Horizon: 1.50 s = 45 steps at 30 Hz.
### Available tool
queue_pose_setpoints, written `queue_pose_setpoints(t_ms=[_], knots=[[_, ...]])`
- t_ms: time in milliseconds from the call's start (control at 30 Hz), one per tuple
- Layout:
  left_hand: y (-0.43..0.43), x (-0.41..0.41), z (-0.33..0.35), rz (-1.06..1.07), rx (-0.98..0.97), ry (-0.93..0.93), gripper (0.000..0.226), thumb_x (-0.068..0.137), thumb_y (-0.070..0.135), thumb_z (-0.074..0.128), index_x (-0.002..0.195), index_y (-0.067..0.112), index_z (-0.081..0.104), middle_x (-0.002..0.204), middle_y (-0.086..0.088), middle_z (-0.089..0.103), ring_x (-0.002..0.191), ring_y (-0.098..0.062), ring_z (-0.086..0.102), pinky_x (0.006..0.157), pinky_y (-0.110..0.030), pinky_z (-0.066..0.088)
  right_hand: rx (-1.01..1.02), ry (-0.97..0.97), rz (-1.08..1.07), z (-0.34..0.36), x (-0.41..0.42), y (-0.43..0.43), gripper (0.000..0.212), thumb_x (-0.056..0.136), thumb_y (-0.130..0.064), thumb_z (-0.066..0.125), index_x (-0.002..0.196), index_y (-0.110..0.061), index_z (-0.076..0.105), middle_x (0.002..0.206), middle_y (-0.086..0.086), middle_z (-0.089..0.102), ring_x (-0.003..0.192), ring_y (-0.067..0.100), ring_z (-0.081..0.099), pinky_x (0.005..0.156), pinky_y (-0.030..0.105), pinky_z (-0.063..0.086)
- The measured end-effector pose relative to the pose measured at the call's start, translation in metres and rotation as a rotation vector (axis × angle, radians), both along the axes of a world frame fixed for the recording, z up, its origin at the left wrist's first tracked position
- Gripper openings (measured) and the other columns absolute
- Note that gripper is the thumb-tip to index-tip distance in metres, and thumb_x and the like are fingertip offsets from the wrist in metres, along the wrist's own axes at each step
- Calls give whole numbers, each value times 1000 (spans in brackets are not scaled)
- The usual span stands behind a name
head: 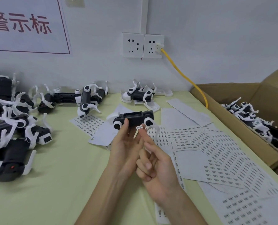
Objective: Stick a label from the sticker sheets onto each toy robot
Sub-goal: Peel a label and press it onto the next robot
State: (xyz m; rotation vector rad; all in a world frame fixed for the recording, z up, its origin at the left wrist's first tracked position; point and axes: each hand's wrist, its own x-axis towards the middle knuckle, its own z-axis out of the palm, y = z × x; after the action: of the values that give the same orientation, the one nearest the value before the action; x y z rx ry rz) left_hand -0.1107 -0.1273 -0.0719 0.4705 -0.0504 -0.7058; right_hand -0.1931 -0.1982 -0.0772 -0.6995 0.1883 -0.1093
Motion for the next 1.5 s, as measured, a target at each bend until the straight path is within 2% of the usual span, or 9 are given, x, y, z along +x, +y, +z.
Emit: queue_pose_setpoints(t_ms=[167, 333, 433, 700, 867, 1000, 1267, 1400, 1500], knots=[[-3, -7, 4, -54, 95, -7, 31, 86, 47, 72, 79, 18, 78, 86, 2, 75, 80, -11, 75, 65, -29, 61, 16, -5, -4, 0, 0, -2, 44, 86, -24, 57, 127, -32, 72, 46, -2, 33, 35, 7, 20, 34, 20, 18], [-6, -11, 7, -32, 140, -6, 48, 83, 50, 74, 116, 21, 56, 98, 0, 65, 95, -15, 63, 67, -31, 60, 44, -10, -13, 0, -1, -3, 43, 85, -23, 58, 125, -31, 73, 46, -2, 33, 34, 7, 21, 34, 20, 15], [-6, -11, 8, -24, 136, -6, 53, 81, 51, 72, 123, 24, 52, 106, -1, 62, 112, -18, 54, 70, -32, 61, 54, -8, -17, -1, -1, -4, 42, 88, -22, 55, 125, -31, 73, 46, -3, 34, 34, 6, 22, 35, 21, 14], [-8, -11, 4, -57, 146, -13, 53, 78, 45, 75, 120, 16, 60, 101, -4, 68, 103, -19, 67, 68, -32, 61, 74, -21, -32, 0, -2, -4, 42, 87, -23, 55, 125, -31, 73, 46, -3, 34, 36, 8, 17, 35, 21, 15], [-7, -13, 3, -59, 99, -71, 9, 85, 27, 76, 90, 20, 71, 93, 0, 75, 90, -11, 75, 62, -31, 61, 82, -25, -43, 1, -2, -3, 45, 87, -23, 54, 127, -33, 71, 46, -3, 34, 37, 8, 18, 37, 22, 13], [-7, -15, 4, -57, 87, -121, 19, 87, 18, 75, 103, 20, 65, 92, 1, 71, 90, -9, 74, 63, -30, 61, 101, -29, -44, 2, -2, -3, 44, 89, -22, 52, 126, -34, 72, 46, -3, 34, 42, 11, 11, 38, 23, 12], [-8, -16, 6, -24, 144, -145, 11, 83, 17, 75, 86, 26, 78, 91, 2, 74, 90, -7, 74, 66, -23, 59, 127, -13, -69, 3, -2, -2, 43, 89, -21, 51, 124, -32, 73, 48, -2, 31, 43, 11, 11, 36, 21, 16], [-10, -15, 3, -29, 183, -155, 9, 85, 18, 75, 92, 25, 76, 92, 1, 73, 90, -8, 74, 67, -23, 59, 134, -21, -75, 3, -2, -3, 42, 90, -21, 50, 122, -33, 74, 48, -2, 32, 43, 11, 11, 36, 21, 17], [-11, -14, 1, -35, 228, -145, 27, 85, 23, 75, 111, 18, 67, 100, -1, 72, 93, -11, 73, 77, -25, 59, 137, -22, -71, 2, -2, -3, 41, 89, -22, 51, 121, -33, 75, 48, -3, 32, 43, 11, 11, 37, 22, 15]])
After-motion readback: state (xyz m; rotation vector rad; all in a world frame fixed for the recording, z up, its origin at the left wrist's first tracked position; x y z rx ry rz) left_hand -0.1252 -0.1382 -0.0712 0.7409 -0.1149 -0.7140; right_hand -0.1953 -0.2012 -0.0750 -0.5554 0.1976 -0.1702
